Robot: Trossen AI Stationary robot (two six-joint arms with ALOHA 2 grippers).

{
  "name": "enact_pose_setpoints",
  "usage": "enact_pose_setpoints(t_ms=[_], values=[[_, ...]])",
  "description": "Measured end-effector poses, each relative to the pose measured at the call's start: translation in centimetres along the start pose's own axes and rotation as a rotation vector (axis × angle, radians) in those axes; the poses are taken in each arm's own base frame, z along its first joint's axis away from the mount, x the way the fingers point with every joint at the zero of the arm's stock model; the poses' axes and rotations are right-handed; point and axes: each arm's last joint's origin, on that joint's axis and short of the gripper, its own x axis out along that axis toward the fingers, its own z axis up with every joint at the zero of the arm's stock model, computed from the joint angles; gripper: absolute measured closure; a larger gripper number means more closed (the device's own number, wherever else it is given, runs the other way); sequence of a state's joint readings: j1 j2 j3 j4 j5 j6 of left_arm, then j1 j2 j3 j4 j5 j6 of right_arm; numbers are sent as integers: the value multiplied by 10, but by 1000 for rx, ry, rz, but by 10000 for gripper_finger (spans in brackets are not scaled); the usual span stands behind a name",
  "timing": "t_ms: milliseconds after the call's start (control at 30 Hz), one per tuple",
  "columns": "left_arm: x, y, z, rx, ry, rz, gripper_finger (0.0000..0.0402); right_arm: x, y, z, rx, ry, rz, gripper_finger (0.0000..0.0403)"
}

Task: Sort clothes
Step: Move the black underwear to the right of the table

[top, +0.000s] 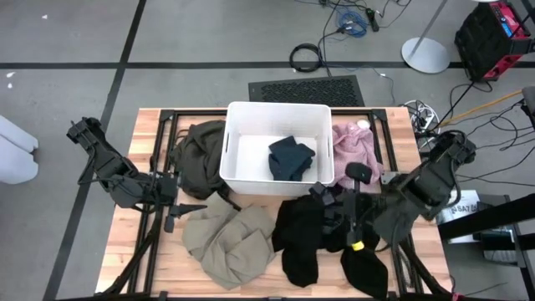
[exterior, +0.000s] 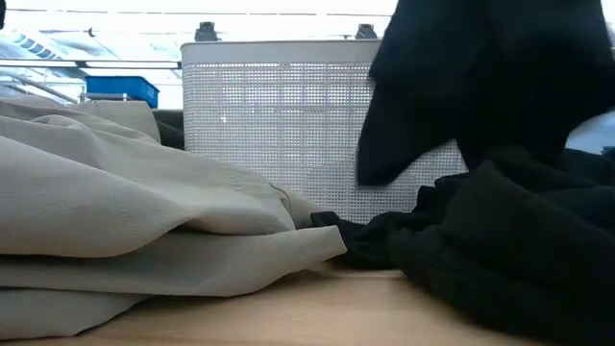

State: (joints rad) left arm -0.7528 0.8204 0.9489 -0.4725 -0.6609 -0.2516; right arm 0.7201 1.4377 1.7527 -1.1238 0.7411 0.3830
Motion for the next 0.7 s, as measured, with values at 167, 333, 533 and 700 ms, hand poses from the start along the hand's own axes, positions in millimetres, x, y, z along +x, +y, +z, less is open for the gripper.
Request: enact_pose_setpoints(t_ms=[167, 333, 533, 700], values=[[0, 0, 0, -2, 0, 1, 210, -1, 15, -17, 47, 85, -50, 403], [0, 0, 0, -4, -1, 3, 210, -6, 25, -39, 122, 211, -119, 403], [0, 1, 0, -4, -6, 25, 210, -4, 33, -63, 219, 350, -137, 403], [0, 1, 0, -4, -7, 29, 210, 6, 39, -83, 261, 480, -146, 403]])
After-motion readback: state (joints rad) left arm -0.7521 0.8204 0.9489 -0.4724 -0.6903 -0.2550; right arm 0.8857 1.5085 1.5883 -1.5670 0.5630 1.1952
